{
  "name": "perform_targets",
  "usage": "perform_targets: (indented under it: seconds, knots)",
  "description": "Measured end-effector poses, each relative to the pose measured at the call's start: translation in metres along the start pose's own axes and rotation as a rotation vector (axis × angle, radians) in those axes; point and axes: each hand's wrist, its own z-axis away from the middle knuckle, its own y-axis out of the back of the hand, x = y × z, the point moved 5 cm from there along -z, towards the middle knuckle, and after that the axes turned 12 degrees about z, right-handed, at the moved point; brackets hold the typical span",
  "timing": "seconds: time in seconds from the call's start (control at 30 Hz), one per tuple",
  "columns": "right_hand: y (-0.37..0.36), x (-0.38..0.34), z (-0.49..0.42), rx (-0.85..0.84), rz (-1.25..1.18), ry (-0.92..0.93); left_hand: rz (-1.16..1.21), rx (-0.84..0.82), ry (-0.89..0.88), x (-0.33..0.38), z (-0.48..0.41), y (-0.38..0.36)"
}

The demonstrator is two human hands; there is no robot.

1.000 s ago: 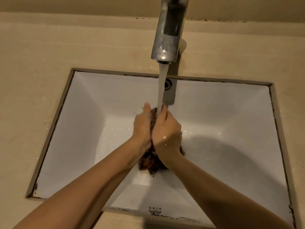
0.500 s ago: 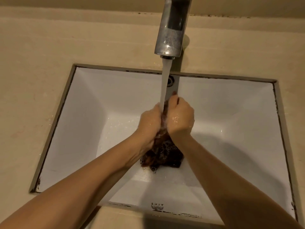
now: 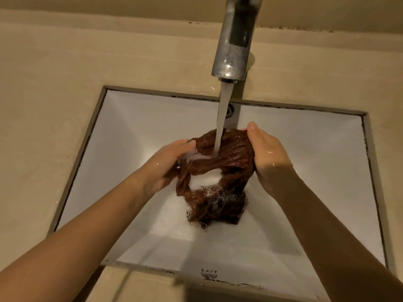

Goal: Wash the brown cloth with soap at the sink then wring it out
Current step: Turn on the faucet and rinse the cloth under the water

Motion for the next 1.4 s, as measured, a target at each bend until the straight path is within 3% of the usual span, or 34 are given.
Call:
perform_targets:
  seconds: [0.13,0.23,0.3,0.33,0.4,0.47,0.57,0.67,0.77,0.87,1.13,1.3,1.4]
  knots:
    - [-0.005,-0.005,0.000,-0.115,-0.307,-0.093,-0.081,0.071,-0.195,0.009,0.002,0.008]
    - [-0.016,-0.012,-0.001,-0.140,-0.356,-0.118,0.004,-0.120,-0.312,0.014,0.011,-0.020]
    - [-0.026,-0.016,-0.002,-0.092,-0.262,-0.091,-0.017,-0.209,-0.290,0.010,0.015,-0.047]
    - [-0.029,-0.021,-0.004,-0.041,-0.099,0.011,-0.017,-0.212,-0.287,0.010,0.016,-0.057]
    - [-0.030,-0.033,-0.005,0.082,0.250,0.213,0.024,-0.181,-0.294,0.011,0.016,-0.069]
    - [-0.025,-0.027,-0.011,0.121,0.314,0.202,0.108,-0.096,-0.277,0.012,0.014,-0.070]
    - [-0.021,-0.003,-0.013,-0.032,0.046,0.030,0.312,-0.071,-0.236,0.013,0.012,-0.069]
    - [-0.033,0.023,-0.004,-0.205,-0.050,-0.088,0.594,-0.093,-0.101,0.013,0.012,-0.070]
    - [-0.042,0.032,0.003,-0.404,0.005,-0.074,0.808,-0.075,-0.086,0.023,0.009,-0.062]
    - [-0.033,0.026,0.005,-0.486,0.088,0.058,0.899,-0.054,-0.148,0.031,0.003,-0.044]
    - [-0.019,-0.016,0.017,-0.158,0.471,0.477,0.653,-0.043,-0.048,0.029,0.010,-0.034]
    - [-0.033,-0.027,0.028,0.077,0.492,0.506,0.360,0.058,-0.022,0.012,0.011,-0.053]
    - [-0.032,-0.026,0.018,0.231,0.370,0.297,0.350,0.131,-0.137,0.010,0.016,-0.067]
